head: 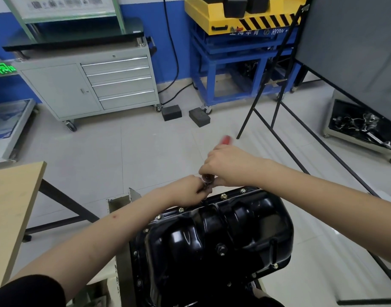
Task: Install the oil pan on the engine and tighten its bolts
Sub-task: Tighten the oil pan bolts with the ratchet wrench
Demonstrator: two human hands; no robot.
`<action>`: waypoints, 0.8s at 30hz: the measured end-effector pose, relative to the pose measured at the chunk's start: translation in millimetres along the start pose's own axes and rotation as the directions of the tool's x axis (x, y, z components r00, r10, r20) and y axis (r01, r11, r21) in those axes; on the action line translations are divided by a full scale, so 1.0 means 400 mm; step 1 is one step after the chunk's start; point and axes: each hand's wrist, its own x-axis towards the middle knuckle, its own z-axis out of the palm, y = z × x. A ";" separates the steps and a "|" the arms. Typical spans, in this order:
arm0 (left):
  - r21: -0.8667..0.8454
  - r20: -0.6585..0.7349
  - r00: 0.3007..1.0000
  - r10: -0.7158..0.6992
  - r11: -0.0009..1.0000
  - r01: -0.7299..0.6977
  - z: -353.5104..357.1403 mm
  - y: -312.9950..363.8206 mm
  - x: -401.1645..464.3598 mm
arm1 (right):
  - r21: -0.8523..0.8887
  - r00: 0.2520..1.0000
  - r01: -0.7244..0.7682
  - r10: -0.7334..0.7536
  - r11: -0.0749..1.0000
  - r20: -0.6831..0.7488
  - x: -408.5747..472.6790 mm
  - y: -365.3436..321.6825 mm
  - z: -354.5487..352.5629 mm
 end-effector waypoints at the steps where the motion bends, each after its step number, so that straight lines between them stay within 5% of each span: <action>1: -0.013 -0.014 1.000 -0.001 1.000 0.001 -0.002 0.000 -0.005 | 0.013 0.998 -0.054 0.054 0.998 0.012 -0.002 -0.002 -0.001; 5: -0.002 -0.081 0.997 -0.006 1.000 0.006 0.003 -0.005 -0.008 | 0.112 0.979 -0.194 0.186 0.975 0.079 -0.010 -0.009 0.002; 11: 0.047 -0.008 1.000 0.015 0.999 -0.014 0.007 0.008 0.014 | 0.075 0.999 0.011 -0.014 0.997 0.041 -0.011 0.010 0.005; 18: 0.000 -0.041 0.999 -0.027 1.000 0.027 0.000 0.001 0.002 | 0.129 0.982 -0.182 0.174 0.975 0.068 -0.017 0.000 0.008; 24: -0.037 0.054 0.998 -0.032 0.999 0.034 -0.002 0.006 0.014 | 0.056 1.000 0.011 -0.012 0.998 0.022 -0.008 0.014 0.006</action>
